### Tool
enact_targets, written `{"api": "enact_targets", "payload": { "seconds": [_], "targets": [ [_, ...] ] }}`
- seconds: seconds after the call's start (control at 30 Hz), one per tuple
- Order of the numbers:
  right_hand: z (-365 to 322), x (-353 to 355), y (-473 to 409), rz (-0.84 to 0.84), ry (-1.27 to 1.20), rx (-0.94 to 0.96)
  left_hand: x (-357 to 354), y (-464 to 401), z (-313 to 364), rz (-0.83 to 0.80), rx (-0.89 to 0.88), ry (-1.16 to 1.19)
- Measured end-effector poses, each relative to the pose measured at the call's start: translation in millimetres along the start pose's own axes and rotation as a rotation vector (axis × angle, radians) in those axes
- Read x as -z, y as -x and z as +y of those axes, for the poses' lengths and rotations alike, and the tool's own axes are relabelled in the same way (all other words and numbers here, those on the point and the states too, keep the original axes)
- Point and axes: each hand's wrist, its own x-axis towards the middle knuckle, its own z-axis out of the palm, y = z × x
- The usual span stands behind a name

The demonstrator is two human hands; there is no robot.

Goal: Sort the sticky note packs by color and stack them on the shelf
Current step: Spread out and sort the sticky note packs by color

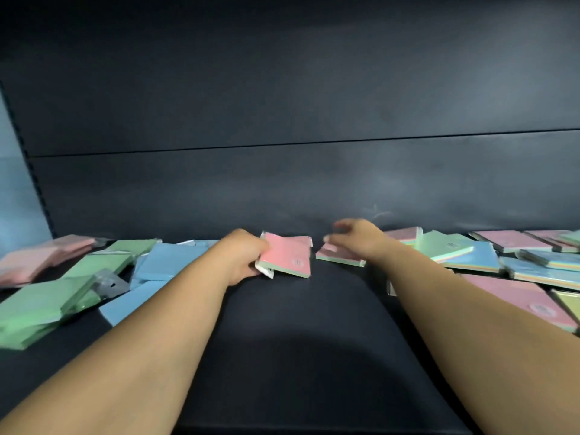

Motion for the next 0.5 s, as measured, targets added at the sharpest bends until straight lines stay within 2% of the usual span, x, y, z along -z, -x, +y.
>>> {"api": "enact_targets", "payload": {
  "seconds": [0.07,0.13,0.2,0.3,0.4,0.43,0.5],
  "targets": [
    [10.3,-3.2,-0.3,-0.092,0.259,-0.05,-4.5,2.4,4.7,0.132,-0.118,-0.299],
    [10.9,-4.2,0.1,-0.127,0.432,-0.058,-5.7,5.3,14.4,0.18,-0.294,-0.368],
    [9.3,-2.6,-2.4,-0.129,0.488,-0.052,-8.3,8.3,19.7,0.138,-0.344,-0.385],
    [6.6,1.0,-0.6,-0.069,0.41,-0.042,-14.0,5.8,13.1,0.027,-0.214,-0.222],
    [-0.3,5.5,9.0,0.043,0.074,0.006,-20.4,9.6,9.7,-0.151,0.013,0.156],
    [-5.3,6.7,14.2,0.016,-0.025,0.048,-22.2,10.0,9.2,-0.201,0.066,0.242],
    [-16.1,5.1,23.8,-0.141,-0.077,0.099,-23.0,13.1,8.1,-0.261,0.103,0.358]
  ]
}}
